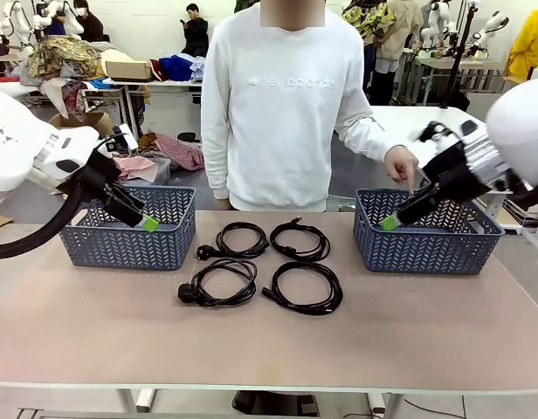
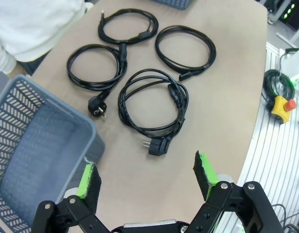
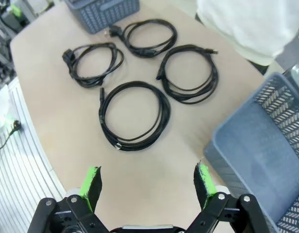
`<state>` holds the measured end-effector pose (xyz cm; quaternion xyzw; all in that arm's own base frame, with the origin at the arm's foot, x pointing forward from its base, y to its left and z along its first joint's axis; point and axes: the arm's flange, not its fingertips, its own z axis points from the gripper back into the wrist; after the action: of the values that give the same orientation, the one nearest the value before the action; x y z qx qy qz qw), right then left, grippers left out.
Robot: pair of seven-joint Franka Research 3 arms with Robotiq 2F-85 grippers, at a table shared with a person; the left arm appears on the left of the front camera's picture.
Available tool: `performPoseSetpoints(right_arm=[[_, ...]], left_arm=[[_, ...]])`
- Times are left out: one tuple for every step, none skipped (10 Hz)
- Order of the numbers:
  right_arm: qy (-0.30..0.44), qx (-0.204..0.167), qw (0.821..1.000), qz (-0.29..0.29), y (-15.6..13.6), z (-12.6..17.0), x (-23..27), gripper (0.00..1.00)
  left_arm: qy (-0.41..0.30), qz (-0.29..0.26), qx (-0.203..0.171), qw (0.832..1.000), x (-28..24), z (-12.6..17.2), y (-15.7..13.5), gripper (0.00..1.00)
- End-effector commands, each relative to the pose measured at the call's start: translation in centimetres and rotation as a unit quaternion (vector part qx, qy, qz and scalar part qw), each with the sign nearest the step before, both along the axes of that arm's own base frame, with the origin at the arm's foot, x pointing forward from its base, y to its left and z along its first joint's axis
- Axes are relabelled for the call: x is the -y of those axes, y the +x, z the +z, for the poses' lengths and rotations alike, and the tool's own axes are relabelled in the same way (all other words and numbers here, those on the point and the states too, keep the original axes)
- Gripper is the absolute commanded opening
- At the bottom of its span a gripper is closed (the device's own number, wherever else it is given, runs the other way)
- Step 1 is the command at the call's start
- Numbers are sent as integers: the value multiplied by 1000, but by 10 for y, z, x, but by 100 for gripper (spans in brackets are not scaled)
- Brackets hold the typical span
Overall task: Organize the cables according to human instructions.
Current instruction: Pick up a bundle of cables and place it in the basket indicated by the human.
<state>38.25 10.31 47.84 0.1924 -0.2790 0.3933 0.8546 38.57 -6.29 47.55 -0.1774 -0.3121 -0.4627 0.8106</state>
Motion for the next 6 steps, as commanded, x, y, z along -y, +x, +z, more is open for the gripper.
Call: performPoseSetpoints(right_arm=[[-55,-31,998,16,2,-5,-31,100],[-72,-38,996,32,3,-11,-47,100],[-92,-43,994,43,5,-18,-62,100],[-108,-50,991,58,7,-27,-77,100],[-128,-59,987,75,9,-37,-93,100],[-142,-65,984,88,11,-44,-104,100]], left_arm=[[-11,-11,5,1000,-2,-3,3,100],[-11,-11,5,1000,-2,-3,3,100],[-11,-11,5,1000,-2,-3,3,100],[-11,-11,5,1000,-2,-3,3,100],[-11,-11,5,1000,-2,-3,3,100],[-11,-11,5,1000,-2,-3,3,100]])
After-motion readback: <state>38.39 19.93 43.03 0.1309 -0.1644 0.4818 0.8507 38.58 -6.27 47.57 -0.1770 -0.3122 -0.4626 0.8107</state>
